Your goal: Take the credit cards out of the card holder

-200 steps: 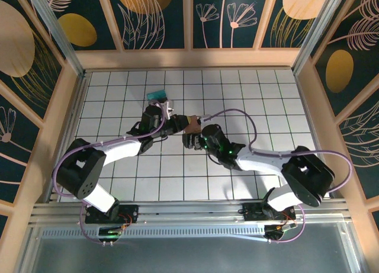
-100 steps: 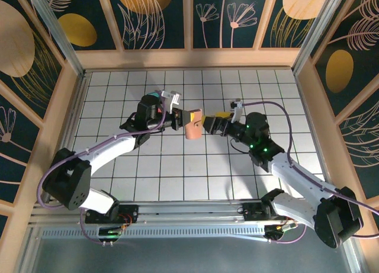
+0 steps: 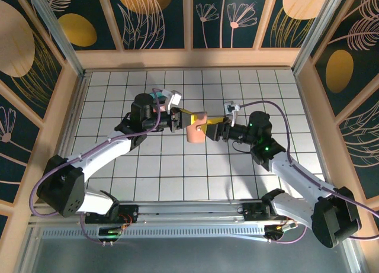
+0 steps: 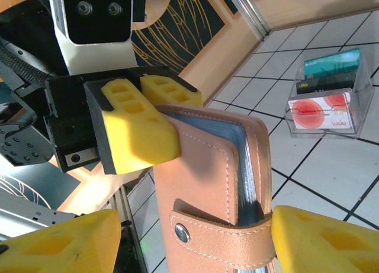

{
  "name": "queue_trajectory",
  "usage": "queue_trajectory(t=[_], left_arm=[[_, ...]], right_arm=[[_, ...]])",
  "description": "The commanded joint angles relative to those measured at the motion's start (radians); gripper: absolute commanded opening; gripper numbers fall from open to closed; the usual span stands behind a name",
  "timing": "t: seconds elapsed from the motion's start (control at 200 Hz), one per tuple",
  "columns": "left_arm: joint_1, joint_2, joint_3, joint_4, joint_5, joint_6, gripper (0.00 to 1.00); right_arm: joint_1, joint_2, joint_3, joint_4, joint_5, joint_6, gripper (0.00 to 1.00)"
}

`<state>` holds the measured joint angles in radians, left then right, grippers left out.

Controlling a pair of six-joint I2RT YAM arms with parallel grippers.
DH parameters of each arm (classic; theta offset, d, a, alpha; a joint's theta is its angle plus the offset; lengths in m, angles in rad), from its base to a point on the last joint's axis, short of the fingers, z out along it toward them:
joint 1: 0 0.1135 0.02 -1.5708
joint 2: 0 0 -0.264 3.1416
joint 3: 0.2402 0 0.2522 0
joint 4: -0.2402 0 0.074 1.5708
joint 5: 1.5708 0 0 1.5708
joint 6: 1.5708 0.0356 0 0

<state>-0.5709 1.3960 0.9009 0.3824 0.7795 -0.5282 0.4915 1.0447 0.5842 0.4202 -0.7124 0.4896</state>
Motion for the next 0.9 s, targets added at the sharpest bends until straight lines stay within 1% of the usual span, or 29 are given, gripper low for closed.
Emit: queue_trajectory(t=[0.0, 0.065, 0.145, 0.24, 0.37, 0.43, 0.5, 0.55, 0.621, 0.776, 0.846, 0.896], left_arm=[[0.001, -0.001, 0.001, 0.159, 0.073, -0.075, 0.0], [0.0, 0.003, -0.002, 0.162, 0.071, -0.084, 0.0], [0.0, 0.004, -0.003, 0.167, 0.073, -0.09, 0.0], [0.0, -0.006, -0.003, 0.165, 0.075, -0.089, 0.0], [0.0, -0.032, 0.003, 0.111, 0.035, -0.057, 0.0], [0.0, -0.036, 0.004, 0.101, 0.034, -0.052, 0.0], [0.0, -0.035, 0.009, 0.111, 0.047, -0.062, 0.0], [0.0, -0.029, 0.009, 0.128, 0.066, -0.072, 0.0], [0.0, -0.02, 0.009, 0.155, 0.084, -0.09, 0.0], [0.0, 0.0, 0.022, 0.167, 0.114, -0.106, 0.0], [0.0, 0.001, 0.023, 0.165, 0.114, -0.108, 0.0], [0.0, 0.003, 0.023, 0.159, 0.11, -0.108, 0.0]], right_arm=[[0.007, 0.029, -0.003, 0.062, -0.068, 0.019, 0.65], [0.011, 0.051, 0.001, 0.08, -0.08, 0.028, 0.61], [0.021, 0.072, 0.016, 0.079, -0.077, 0.023, 0.61], [0.021, 0.069, 0.025, 0.035, -0.019, -0.003, 0.63], [0.013, -0.01, 0.021, -0.035, 0.066, -0.047, 0.64], [0.009, -0.052, 0.019, -0.08, 0.108, -0.067, 0.66], [0.004, -0.087, 0.017, -0.115, 0.129, -0.079, 0.69], [0.001, -0.092, 0.017, -0.118, 0.12, -0.079, 0.72], [0.003, -0.072, 0.02, -0.093, 0.073, -0.069, 0.73], [0.015, 0.005, 0.036, -0.025, 0.023, -0.046, 0.73], [0.018, 0.029, 0.041, 0.013, 0.005, -0.035, 0.68], [0.018, 0.038, 0.04, 0.039, -0.007, -0.023, 0.62]])
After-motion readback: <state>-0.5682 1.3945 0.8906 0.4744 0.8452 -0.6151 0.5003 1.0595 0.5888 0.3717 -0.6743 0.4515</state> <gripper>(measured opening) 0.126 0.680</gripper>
